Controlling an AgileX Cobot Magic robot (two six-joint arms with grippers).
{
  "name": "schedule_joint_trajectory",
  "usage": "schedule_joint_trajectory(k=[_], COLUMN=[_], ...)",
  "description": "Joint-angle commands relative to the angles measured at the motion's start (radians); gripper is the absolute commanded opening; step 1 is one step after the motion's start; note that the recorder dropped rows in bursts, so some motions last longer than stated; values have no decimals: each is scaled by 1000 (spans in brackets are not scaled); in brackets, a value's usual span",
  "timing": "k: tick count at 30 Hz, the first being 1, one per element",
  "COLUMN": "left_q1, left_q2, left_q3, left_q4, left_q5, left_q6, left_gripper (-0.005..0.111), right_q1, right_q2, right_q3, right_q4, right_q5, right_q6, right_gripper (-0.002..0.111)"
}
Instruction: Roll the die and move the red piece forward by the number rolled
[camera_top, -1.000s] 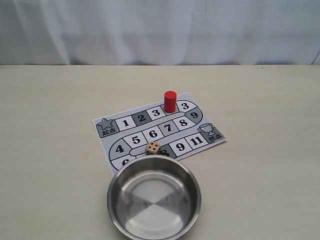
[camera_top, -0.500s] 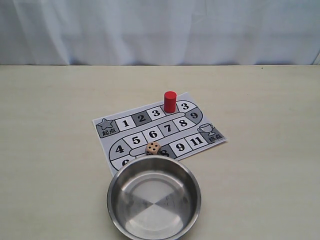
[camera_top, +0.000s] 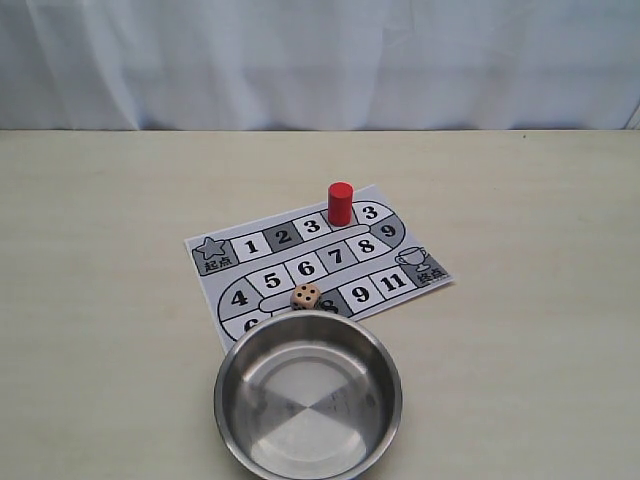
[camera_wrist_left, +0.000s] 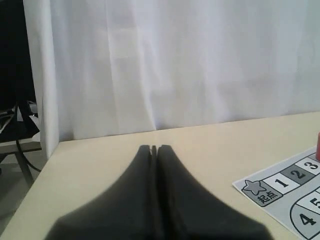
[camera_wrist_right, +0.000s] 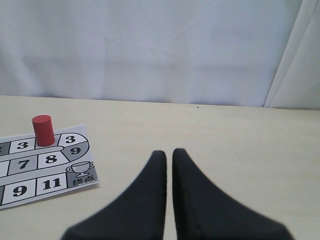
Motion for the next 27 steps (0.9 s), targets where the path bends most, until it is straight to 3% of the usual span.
schedule_joint_trajectory(k=[1, 14, 27], left_q1=[0, 0, 0], left_q2=[-2, -2, -2], left_q3=[13, 13, 13], left_q4=[-2, -27, -18], left_q5=[-12, 132, 129], left_q6=[-10, -74, -74], left_gripper=[0, 0, 0], right_q1=[2, 2, 2], right_q2=[-5, -5, -5], right_q3=[3, 3, 3], right_q4=[0, 0, 0], right_q5=[0, 0, 0], right_q6=[-5, -3, -5], right_gripper=[4, 4, 4])
